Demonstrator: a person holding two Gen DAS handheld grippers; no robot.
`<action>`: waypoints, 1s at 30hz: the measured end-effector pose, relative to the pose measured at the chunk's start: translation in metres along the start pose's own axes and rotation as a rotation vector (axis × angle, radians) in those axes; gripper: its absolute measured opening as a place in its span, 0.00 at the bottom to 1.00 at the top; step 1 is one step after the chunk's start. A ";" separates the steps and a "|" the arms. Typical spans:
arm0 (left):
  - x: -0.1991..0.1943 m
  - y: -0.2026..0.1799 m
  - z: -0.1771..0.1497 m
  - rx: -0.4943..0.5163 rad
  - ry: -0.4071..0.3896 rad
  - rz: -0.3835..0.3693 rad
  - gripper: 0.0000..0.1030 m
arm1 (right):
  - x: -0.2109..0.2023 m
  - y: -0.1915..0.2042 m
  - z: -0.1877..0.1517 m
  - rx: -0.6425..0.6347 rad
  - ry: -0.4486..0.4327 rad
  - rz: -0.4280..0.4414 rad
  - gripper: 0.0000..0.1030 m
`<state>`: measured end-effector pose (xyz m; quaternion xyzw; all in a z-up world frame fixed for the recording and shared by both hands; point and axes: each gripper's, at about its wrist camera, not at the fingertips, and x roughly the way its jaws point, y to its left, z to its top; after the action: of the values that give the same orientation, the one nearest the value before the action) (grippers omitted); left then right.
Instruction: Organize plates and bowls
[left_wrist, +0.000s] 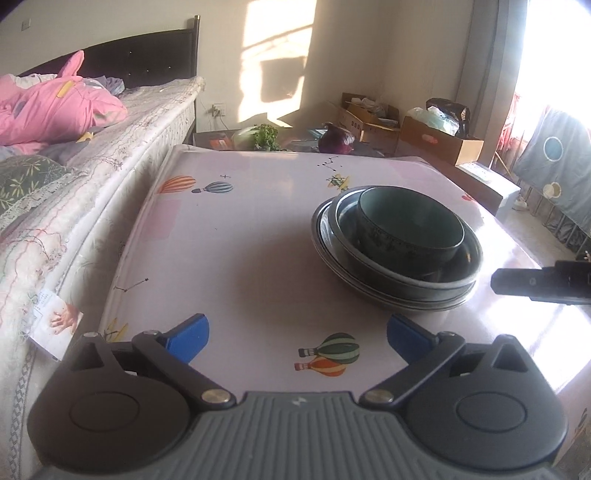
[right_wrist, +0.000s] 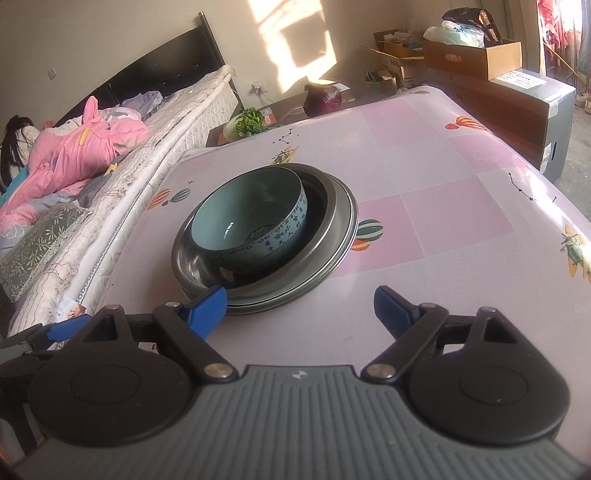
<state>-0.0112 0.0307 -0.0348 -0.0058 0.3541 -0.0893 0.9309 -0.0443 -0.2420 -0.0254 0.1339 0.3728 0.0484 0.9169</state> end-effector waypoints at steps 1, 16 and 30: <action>-0.003 -0.002 0.003 -0.001 -0.007 0.014 1.00 | -0.003 0.002 0.001 -0.008 -0.004 -0.004 0.86; 0.017 -0.030 0.034 0.053 0.168 0.187 1.00 | -0.025 0.024 0.009 -0.118 -0.002 -0.088 0.99; 0.023 -0.031 0.029 -0.027 0.250 0.190 1.00 | -0.011 0.026 0.010 -0.106 0.055 -0.132 0.99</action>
<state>0.0204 -0.0055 -0.0259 0.0265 0.4673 0.0038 0.8837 -0.0451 -0.2211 -0.0044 0.0588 0.4029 0.0111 0.9133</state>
